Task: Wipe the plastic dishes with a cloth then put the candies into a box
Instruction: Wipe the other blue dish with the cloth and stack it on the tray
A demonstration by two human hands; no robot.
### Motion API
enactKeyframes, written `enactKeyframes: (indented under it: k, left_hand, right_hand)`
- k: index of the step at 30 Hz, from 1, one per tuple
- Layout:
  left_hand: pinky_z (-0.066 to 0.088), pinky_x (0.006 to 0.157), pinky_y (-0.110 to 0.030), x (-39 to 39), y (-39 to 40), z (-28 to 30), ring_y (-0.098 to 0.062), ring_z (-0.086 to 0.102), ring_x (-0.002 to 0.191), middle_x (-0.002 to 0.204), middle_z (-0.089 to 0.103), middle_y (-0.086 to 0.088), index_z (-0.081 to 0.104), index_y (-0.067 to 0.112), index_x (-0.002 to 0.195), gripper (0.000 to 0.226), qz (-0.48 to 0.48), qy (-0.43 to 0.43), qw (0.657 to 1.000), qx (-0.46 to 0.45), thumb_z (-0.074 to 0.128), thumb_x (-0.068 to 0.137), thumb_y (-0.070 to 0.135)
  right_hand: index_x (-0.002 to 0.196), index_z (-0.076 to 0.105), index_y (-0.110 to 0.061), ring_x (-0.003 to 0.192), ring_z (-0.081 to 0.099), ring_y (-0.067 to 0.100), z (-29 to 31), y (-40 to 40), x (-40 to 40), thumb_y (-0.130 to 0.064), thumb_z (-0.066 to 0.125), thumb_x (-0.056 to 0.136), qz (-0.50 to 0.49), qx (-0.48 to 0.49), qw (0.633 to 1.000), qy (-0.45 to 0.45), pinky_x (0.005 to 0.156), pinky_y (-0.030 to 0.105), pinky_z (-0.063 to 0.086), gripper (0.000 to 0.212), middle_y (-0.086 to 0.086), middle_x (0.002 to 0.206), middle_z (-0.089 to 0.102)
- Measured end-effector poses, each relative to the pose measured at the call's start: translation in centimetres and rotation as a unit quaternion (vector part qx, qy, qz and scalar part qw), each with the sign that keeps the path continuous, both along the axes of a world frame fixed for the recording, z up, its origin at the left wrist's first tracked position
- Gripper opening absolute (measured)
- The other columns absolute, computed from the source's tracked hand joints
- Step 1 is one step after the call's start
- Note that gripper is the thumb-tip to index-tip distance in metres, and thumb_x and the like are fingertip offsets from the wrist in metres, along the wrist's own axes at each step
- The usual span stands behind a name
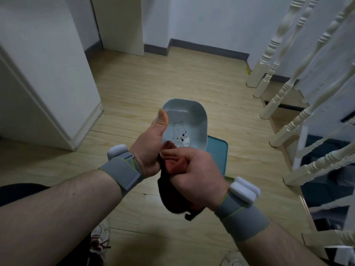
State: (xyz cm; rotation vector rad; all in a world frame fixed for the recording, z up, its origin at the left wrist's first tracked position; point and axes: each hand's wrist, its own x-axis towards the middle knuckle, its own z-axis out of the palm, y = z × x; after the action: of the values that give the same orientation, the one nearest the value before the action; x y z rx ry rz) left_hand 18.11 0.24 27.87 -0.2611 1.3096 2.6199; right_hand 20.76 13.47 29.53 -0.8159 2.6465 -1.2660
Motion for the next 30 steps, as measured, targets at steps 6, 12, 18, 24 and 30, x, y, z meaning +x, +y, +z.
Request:
enactKeyframes:
  k: [6,12,18,24,30]
  left_hand:
    - [0.054,0.094,-0.043,0.1,-1.0,0.6,-0.029,0.066,0.11,0.119,0.069,-0.013,0.063,0.015,0.118,0.066,-0.032,-0.013,0.999,-0.029,0.028,0.09,0.063]
    - [0.044,0.1,-0.058,-0.3,-1.9,1.6,-0.037,0.063,0.113,0.123,0.066,-0.017,0.064,0.015,0.122,0.055,-0.076,-0.044,0.995,-0.044,0.039,0.093,0.054]
    - [0.052,0.087,-0.046,1.0,1.0,0.1,-0.043,0.059,0.1,0.11,0.058,-0.029,0.049,-0.003,0.129,0.079,-0.008,0.052,0.996,-0.07,0.071,0.058,0.025]
    - [0.048,0.095,-0.051,0.9,-0.2,0.5,-0.039,0.059,0.102,0.113,0.062,-0.021,0.069,0.007,0.112,0.055,0.0,0.06,0.993,0.101,0.052,0.06,0.015]
    - [0.051,0.091,-0.05,0.7,0.2,0.9,-0.038,0.062,0.101,0.116,0.063,-0.021,0.066,0.007,0.118,0.06,-0.008,0.051,0.992,0.112,0.051,0.061,0.019]
  right_hand:
    - [0.086,0.073,-0.031,0.072,0.058,0.019,-2.6,2.4,-2.1,-0.027,0.062,0.07,-0.058,0.17,0.976,0.126,0.061,0.027,0.049,0.02,-0.013,0.084,0.071]
    - [0.076,0.07,-0.022,0.062,0.048,0.018,-4.9,3.3,-2.2,-0.027,0.069,0.074,-0.078,0.143,0.951,0.263,0.048,0.025,0.039,0.005,-0.009,0.076,0.068]
    - [0.075,0.068,-0.022,0.06,0.048,0.011,-2.0,0.3,-1.1,-0.033,0.053,0.078,-0.084,0.007,0.972,0.217,0.059,0.019,0.035,0.019,-0.007,0.068,0.066]
    - [0.093,0.072,-0.032,0.072,0.052,0.014,-2.9,1.9,-2.4,-0.031,0.063,0.073,-0.056,0.094,0.972,0.207,0.06,0.031,0.049,0.021,-0.017,0.096,0.071]
    - [0.094,0.073,-0.03,0.072,0.053,0.016,-2.4,1.3,-0.6,-0.024,0.063,0.07,-0.044,0.079,0.976,0.196,0.061,0.031,0.05,0.026,-0.016,0.098,0.072]
